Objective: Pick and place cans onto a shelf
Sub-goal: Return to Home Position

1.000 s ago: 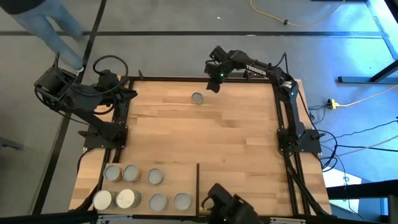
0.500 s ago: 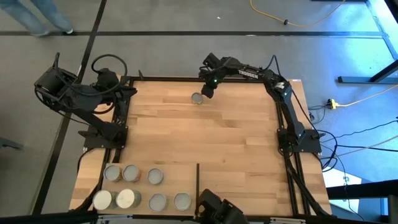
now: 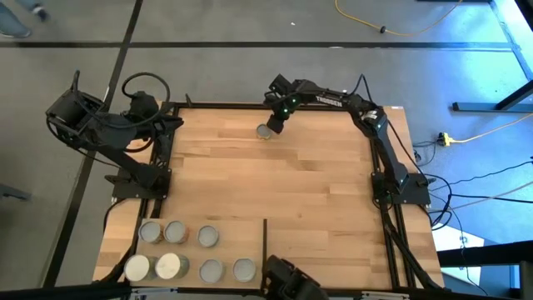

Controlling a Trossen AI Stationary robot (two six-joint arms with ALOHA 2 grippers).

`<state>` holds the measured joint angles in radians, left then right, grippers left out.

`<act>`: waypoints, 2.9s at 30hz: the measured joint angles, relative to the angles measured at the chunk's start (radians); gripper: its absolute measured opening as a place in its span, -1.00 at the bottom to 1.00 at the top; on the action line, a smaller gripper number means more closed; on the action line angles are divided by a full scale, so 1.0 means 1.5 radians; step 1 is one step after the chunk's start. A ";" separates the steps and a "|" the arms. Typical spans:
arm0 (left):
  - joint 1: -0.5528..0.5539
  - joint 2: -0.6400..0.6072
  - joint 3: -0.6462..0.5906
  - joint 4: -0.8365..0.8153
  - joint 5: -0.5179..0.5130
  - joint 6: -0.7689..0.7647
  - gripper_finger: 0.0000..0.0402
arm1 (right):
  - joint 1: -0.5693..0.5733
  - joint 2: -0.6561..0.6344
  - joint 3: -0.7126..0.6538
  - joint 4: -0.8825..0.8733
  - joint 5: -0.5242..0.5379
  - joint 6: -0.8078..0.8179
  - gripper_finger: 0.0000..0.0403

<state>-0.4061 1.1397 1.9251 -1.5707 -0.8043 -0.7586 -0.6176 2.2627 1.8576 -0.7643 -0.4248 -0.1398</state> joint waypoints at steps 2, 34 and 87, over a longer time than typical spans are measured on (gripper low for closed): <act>0.000 0.000 0.000 0.000 0.000 -0.001 -0.82 | 0.001 0.010 0.000 -0.005 -0.009 -0.003 -0.64; 0.000 0.000 0.000 0.000 0.001 -0.016 -0.82 | 0.005 0.025 0.000 0.036 0.061 -0.014 -0.64; 0.000 0.000 0.000 0.000 0.001 -0.016 -0.82 | 0.005 0.029 0.000 0.034 0.045 0.093 -0.64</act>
<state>-0.4058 1.1396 1.9251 -1.5707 -0.8028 -0.7830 -0.6098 2.3062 1.8572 -0.7134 -0.3570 -0.0004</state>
